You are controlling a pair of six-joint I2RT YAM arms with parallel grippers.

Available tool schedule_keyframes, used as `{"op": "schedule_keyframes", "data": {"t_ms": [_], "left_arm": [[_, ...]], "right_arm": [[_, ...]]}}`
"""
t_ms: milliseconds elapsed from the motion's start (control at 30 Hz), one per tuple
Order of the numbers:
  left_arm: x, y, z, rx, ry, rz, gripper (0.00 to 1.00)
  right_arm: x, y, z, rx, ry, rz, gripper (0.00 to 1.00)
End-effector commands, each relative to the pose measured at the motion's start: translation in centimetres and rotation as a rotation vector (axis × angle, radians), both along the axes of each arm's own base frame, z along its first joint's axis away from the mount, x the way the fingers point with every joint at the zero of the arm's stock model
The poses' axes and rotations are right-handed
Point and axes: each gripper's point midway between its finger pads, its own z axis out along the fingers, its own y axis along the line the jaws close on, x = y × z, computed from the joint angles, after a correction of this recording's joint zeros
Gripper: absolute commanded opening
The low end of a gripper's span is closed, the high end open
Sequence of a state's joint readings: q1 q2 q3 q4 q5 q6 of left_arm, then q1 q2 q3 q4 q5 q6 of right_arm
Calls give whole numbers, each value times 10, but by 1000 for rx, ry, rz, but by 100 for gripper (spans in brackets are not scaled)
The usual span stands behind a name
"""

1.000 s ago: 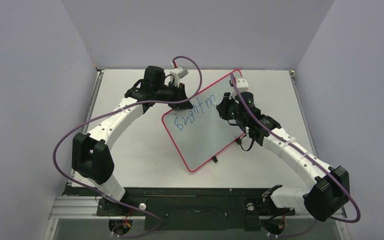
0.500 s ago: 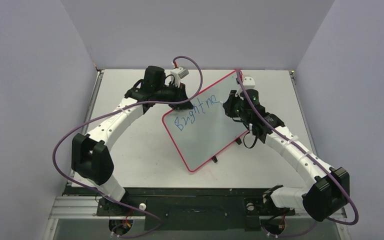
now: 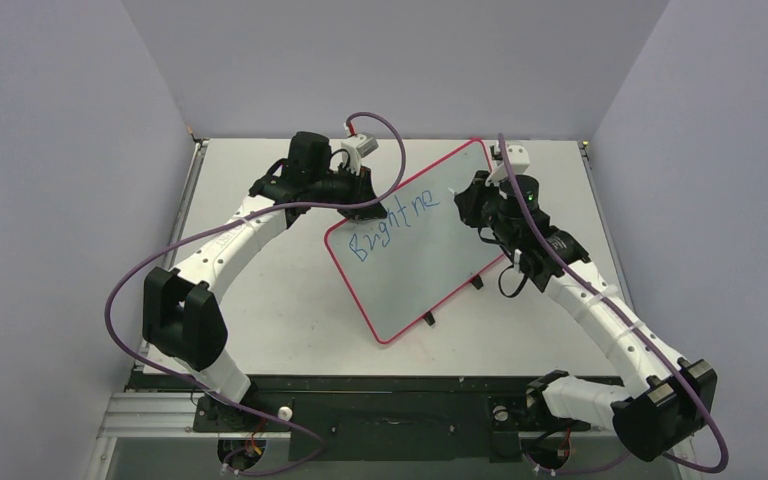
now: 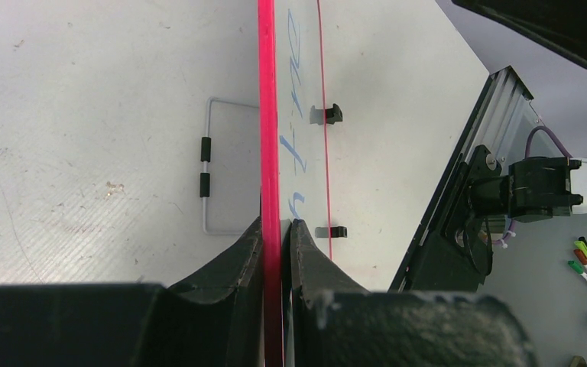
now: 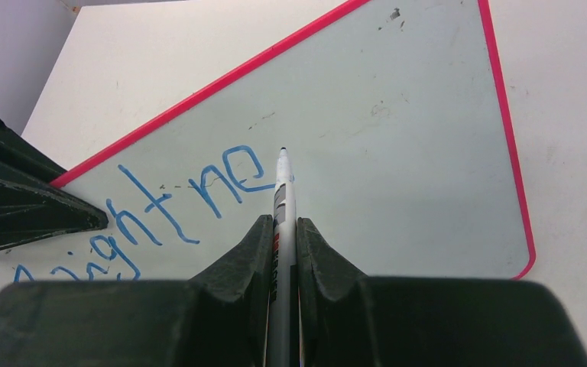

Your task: Write a sentence on the whiteboard

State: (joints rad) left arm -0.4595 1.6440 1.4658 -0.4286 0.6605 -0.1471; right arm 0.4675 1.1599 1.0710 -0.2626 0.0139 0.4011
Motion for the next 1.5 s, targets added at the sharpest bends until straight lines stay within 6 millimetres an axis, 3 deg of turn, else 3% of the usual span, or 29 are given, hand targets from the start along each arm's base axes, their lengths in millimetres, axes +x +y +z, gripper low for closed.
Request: {"op": "schedule_keyframes", "data": {"t_ms": [0, 300, 800, 1033, 1467], "left_arm": [[12, -1, 29, -3, -208, -15, 0], [12, -1, 29, -2, -211, -14, 0], [11, -2, 29, -3, -209, -17, 0], [10, -2, 28, 0, -209, -19, 0], [9, -4, 27, 0, -206, -24, 0]], "right_arm": [[12, 3, 28, 42, -59, 13, 0], [21, -5, 23, 45, -46, 2, 0], [34, 0, 20, 61, -34, 5, 0], [44, 7, 12, 67, -13, 16, 0], [34, 30, 4, 68, 19, 103, 0]]}}
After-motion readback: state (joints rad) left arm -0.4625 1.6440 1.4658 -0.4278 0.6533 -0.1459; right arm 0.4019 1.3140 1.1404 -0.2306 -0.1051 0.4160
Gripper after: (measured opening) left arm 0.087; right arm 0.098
